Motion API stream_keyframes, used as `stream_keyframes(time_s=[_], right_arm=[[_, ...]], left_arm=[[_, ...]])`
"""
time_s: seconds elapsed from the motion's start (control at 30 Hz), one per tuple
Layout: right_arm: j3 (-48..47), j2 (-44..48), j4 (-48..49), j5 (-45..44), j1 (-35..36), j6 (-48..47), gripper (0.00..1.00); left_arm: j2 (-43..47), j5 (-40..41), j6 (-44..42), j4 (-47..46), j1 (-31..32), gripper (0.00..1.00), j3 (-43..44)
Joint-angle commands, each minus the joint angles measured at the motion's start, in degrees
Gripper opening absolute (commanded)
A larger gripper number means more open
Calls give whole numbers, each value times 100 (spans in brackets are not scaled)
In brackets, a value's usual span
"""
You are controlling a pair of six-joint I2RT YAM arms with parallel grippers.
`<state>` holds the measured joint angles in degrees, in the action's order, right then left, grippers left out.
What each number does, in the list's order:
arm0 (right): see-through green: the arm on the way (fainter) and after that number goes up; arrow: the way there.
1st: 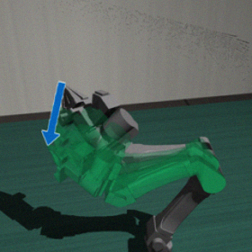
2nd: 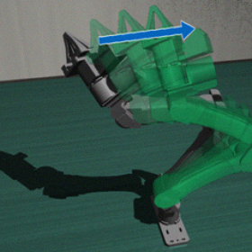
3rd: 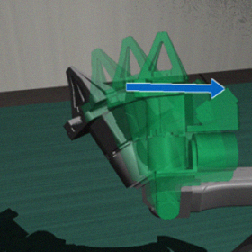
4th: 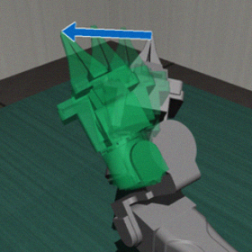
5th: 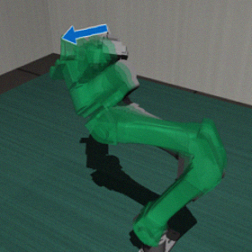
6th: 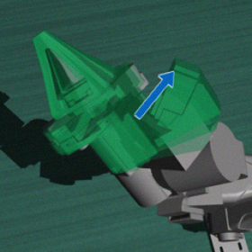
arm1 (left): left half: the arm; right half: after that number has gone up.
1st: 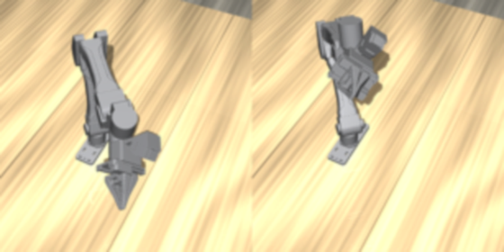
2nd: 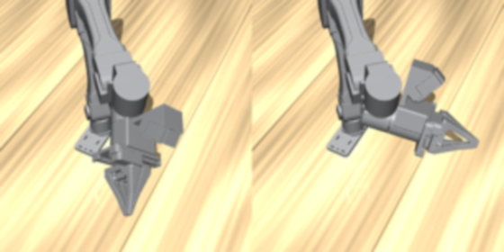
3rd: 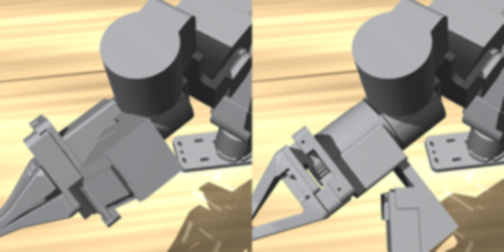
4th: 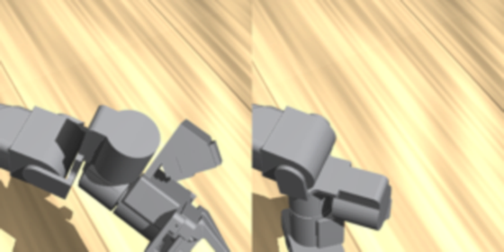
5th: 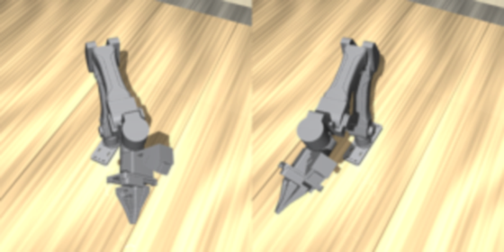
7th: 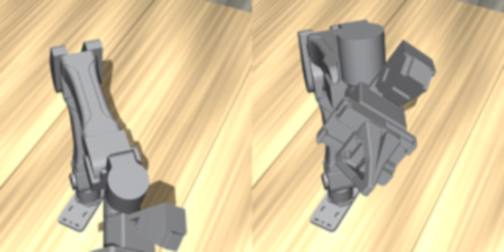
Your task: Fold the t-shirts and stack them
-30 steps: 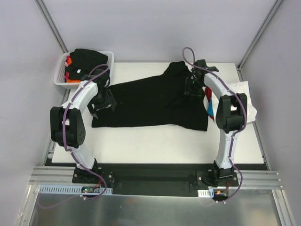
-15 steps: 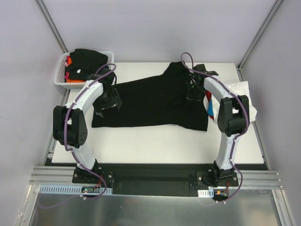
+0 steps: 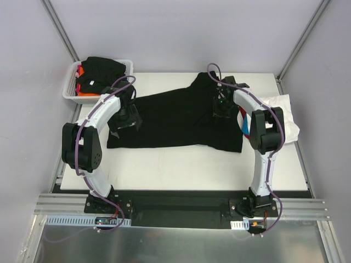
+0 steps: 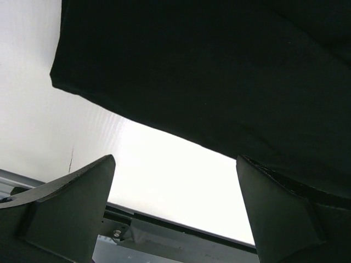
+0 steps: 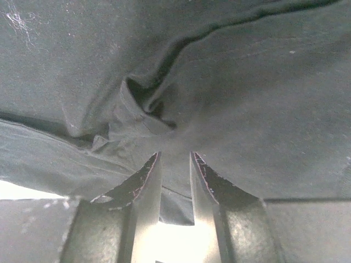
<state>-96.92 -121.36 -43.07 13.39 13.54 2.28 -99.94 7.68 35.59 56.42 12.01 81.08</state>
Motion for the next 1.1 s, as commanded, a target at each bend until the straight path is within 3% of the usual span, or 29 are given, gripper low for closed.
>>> stream_keyframes(time_s=[0.0,0.73,1.07], right_arm=[[-274,-177,35,190,105,18,30],[-1171,-757,211,489,202,167,36],[-1346,-1144,835,1016,307,615,35]], left_arm=[[19,120,27,211,12,93,233],[-166,102,-52,325,12,93,382],[-61,181,-88,378,12,93,286]])
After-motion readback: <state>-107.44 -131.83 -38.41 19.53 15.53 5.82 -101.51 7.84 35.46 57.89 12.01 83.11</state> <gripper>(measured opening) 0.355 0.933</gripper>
